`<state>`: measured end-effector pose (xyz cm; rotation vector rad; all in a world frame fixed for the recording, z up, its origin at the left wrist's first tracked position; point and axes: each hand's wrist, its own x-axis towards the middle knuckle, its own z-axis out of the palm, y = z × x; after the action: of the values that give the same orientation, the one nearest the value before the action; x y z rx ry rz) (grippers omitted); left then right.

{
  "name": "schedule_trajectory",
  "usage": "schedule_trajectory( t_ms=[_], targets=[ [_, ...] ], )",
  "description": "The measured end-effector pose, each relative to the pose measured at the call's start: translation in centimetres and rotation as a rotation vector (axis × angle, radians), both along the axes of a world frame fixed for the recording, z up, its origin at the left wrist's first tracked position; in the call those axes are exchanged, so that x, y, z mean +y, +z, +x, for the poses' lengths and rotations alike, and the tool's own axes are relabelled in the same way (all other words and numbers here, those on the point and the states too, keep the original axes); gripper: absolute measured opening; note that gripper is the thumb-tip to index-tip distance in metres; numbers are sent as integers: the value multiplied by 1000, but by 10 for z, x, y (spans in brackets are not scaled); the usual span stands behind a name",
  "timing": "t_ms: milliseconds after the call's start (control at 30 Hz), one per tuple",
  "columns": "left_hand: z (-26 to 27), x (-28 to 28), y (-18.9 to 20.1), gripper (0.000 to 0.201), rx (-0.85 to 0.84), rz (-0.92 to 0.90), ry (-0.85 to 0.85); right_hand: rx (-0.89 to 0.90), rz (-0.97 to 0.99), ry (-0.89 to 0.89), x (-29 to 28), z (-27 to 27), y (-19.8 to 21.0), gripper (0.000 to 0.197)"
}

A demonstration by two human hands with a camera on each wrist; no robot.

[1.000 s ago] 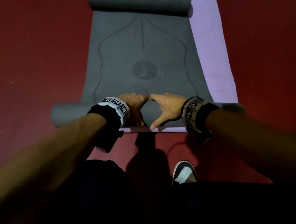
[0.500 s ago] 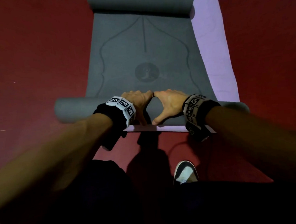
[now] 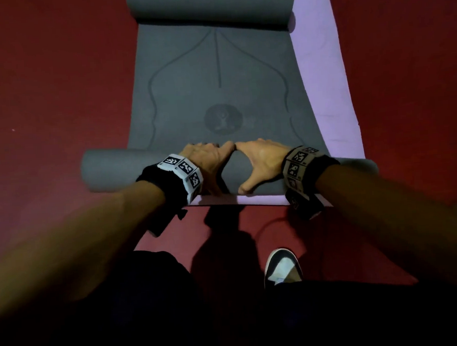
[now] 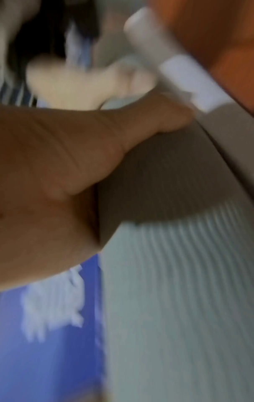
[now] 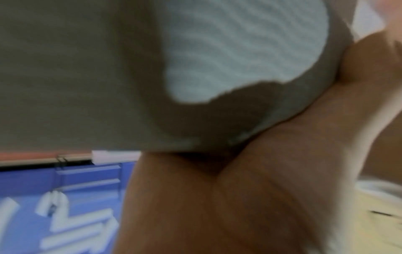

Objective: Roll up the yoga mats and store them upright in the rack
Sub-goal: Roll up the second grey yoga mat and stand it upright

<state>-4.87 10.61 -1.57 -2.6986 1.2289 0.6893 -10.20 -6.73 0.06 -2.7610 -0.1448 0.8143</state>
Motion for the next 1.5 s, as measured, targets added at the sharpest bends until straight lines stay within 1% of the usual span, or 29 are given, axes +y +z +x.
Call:
schedule_trajectory(
  t_ms=[67, 100, 233, 300, 367, 467, 533, 633, 700, 733, 800, 867, 933, 1033, 1067, 1167, 1233, 1267, 1367, 1400, 1500],
  targets=[
    [3, 0, 1, 98, 63, 10, 51, 31, 4, 10, 2, 0, 0, 87],
    [5, 1, 0, 97, 97, 19, 79, 18, -8, 26, 3, -1, 0, 88],
    [10, 2, 4, 101, 227, 9, 165, -146, -166, 146, 11, -15, -7, 108],
    [11, 3, 4, 102, 273, -14, 176, -177, -180, 149, 12, -17, -13, 106],
    [7, 7, 3, 99, 257, -26, 171, -167, -142, 142, 10, -13, -14, 96],
    [-2, 10, 2, 96, 133, -70, 112, -89, -34, 74, 3, -4, -7, 85],
    [-6, 8, 5, 98, 77, -78, 56, -24, 41, 38, 0, 0, -2, 87],
    [-4, 7, 4, 94, 122, -46, 71, 57, 114, 26, 1, 1, -1, 92],
    [-2, 7, 5, 93, 185, -30, 114, 76, 93, 38, 4, -5, -4, 96],
    [-1, 6, 5, 93, 221, -27, 130, 50, 52, 60, 6, -10, -5, 98],
    [0, 7, 4, 91, 308, -37, 166, -55, -59, 126, 11, -21, -11, 99],
    [-2, 7, 1, 90, 351, -33, 161, -113, -115, 145, 14, -28, -17, 96],
    [-6, 8, -1, 92, 303, -20, 129, -127, -117, 132, 11, -26, -19, 90],
    [-6, 8, 3, 106, 221, -63, 69, -111, -39, 56, 4, -18, -13, 87],
    [-4, 7, 5, 106, 195, -47, 49, -99, -16, 39, 3, -15, -11, 87],
    [0, 5, 7, 91, 186, -11, 75, -35, 0, 41, 2, -10, -6, 86],
    [-1, 3, 5, 90, 216, -14, 95, 10, 9, 39, 4, -12, -5, 88],
    [0, 2, 4, 91, 243, -18, 114, 3, 3, 49, 4, -14, -6, 91],
    [5, 1, 2, 79, 421, -52, 184, -95, -72, 122, 4, -23, -12, 105],
    [6, 1, 2, 77, 464, -57, 189, -107, -89, 134, 5, -25, -15, 106],
    [2, 1, -4, 80, 498, -84, 206, -75, -88, 123, 4, -23, -19, 95]
  ],
)
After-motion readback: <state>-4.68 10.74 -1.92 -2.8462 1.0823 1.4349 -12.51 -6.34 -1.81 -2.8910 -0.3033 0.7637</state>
